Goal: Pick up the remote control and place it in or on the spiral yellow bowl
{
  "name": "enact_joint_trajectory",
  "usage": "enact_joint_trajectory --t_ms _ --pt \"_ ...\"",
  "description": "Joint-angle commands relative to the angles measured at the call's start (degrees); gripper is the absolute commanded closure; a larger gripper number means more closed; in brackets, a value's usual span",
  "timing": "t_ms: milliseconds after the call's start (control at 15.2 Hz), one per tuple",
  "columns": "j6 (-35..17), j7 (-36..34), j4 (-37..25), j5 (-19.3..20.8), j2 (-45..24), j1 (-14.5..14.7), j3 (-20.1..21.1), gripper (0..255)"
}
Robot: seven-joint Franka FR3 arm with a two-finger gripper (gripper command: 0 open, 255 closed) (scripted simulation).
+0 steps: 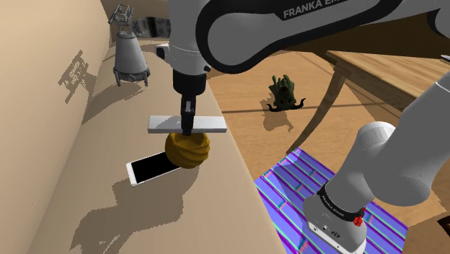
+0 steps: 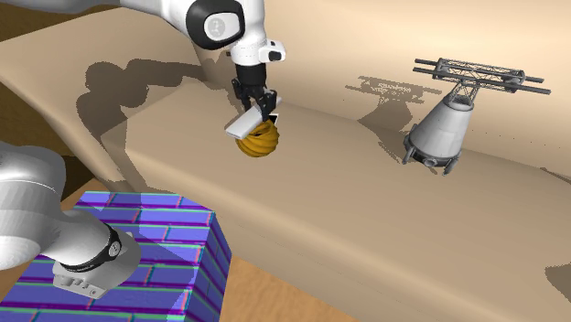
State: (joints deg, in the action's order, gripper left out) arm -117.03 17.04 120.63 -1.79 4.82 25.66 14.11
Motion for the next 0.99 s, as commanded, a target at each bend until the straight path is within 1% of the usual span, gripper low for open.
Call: enact_joint_trajectory --t_ms 0,264,330,660,924 --pt "-0.1 0.0 0.0 0.0 0.0 0.0 0.0 255" --pt "-0.1 0.0 0.0 0.0 0.0 0.0 0.0 255" --pt "-0.1 0.0 0.1 0.0 0.0 0.0 0.0 0" --pt "-0.1 0.0 0.1 0.0 0.0 0.0 0.0 0" --pt "7.1 0.3 -5.4 -0.3 1.8 -0.1 -0.2 0"
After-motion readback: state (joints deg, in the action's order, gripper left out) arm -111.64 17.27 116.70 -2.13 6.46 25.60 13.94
